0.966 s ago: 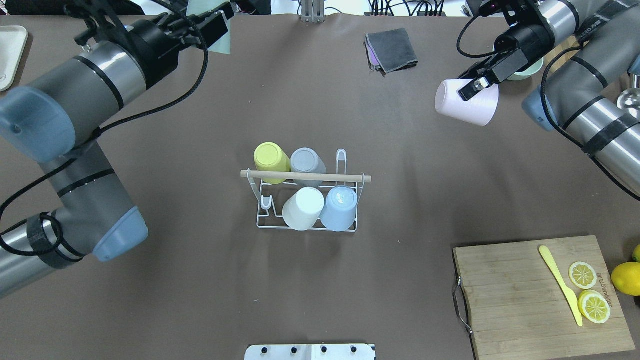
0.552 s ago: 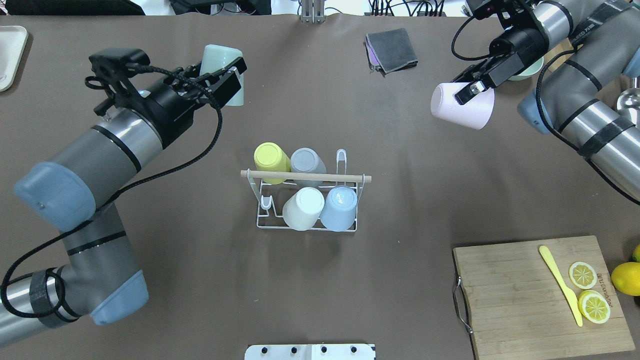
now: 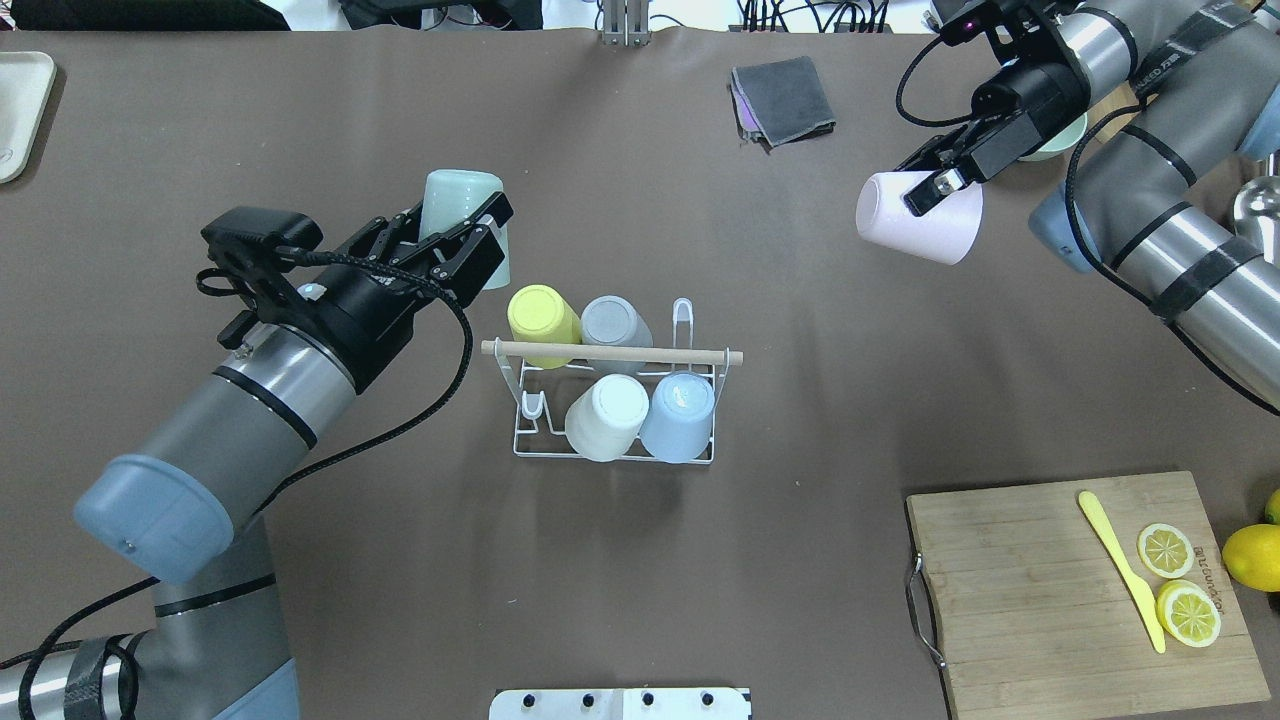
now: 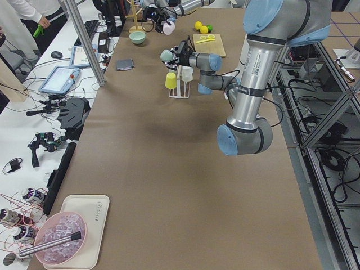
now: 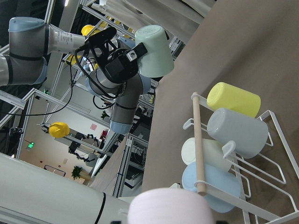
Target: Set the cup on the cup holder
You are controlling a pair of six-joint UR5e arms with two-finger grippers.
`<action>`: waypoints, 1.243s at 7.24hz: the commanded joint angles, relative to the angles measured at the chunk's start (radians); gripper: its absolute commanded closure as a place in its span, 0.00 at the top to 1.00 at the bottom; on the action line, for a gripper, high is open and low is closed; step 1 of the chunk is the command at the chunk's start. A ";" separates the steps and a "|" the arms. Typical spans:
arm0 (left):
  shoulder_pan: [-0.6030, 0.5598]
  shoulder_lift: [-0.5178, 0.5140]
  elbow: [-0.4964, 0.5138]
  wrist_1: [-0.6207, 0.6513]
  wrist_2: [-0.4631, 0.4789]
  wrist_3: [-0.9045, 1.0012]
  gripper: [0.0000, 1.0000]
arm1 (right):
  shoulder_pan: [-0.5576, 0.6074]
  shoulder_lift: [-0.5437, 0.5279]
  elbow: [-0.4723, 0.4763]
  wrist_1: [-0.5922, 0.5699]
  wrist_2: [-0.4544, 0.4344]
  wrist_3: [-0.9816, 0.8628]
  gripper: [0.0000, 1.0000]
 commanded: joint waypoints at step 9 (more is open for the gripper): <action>0.184 -0.069 0.129 -0.088 0.264 0.055 0.30 | 0.000 -0.009 -0.003 -0.002 0.011 -0.026 0.31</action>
